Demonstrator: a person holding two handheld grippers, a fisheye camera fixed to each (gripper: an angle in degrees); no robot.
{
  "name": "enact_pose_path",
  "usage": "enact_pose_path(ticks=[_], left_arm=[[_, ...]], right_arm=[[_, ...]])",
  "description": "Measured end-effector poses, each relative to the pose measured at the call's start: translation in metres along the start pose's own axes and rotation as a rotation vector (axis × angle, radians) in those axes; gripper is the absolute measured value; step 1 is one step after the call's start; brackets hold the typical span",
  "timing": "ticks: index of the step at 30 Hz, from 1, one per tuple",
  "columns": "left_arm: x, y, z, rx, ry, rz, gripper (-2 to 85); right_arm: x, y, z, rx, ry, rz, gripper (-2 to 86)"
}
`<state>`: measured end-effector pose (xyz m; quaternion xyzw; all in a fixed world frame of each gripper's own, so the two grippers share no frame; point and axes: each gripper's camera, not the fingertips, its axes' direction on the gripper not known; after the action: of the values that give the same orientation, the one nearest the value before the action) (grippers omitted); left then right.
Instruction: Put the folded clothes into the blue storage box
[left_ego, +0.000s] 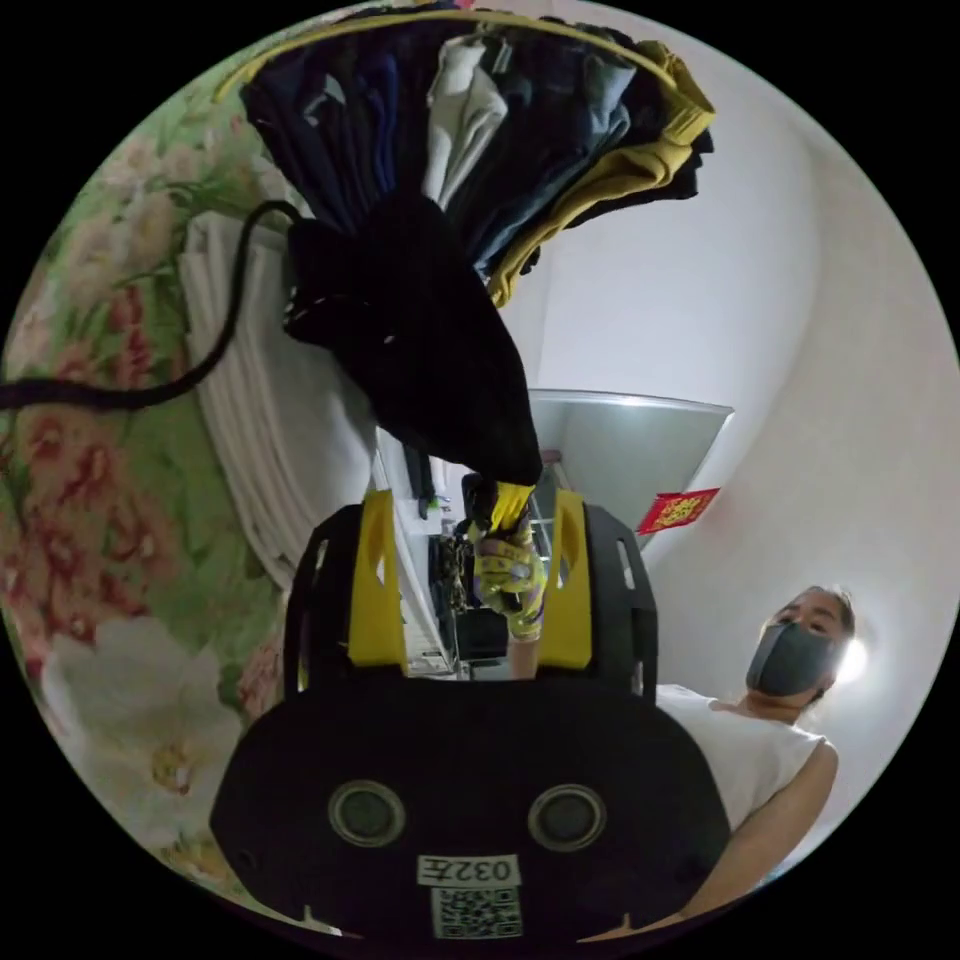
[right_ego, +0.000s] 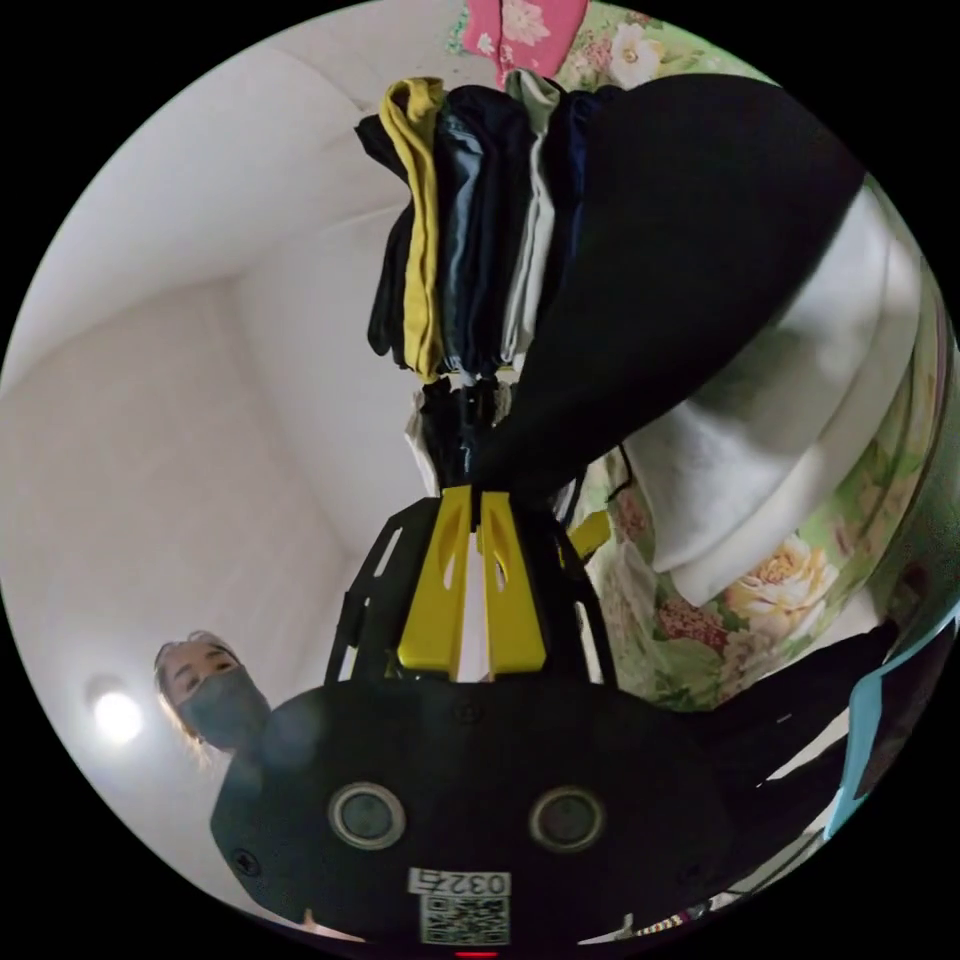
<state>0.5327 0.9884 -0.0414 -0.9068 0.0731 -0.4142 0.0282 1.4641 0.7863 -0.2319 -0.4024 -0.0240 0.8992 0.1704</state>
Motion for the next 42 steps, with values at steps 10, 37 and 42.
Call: enact_pose_path(ticks=[10, 37, 42], left_arm=[[-0.016, -0.054, 0.020, 0.161, 0.030, -0.159, 11.9], [0.083, -0.102, 0.141, 0.064, -0.515, 0.221, 4.0], [0.124, -0.105, 0.198, -0.064, -0.441, 0.373, 3.6]], right_arm=[[0.017, -0.005, 0.009, -0.021, 0.038, -0.019, 4.3], [-0.046, -0.128, -0.080, 0.343, 0.632, -0.208, 4.2], [-0.071, -0.064, -0.130, 0.448, 0.482, -0.348, 4.1]])
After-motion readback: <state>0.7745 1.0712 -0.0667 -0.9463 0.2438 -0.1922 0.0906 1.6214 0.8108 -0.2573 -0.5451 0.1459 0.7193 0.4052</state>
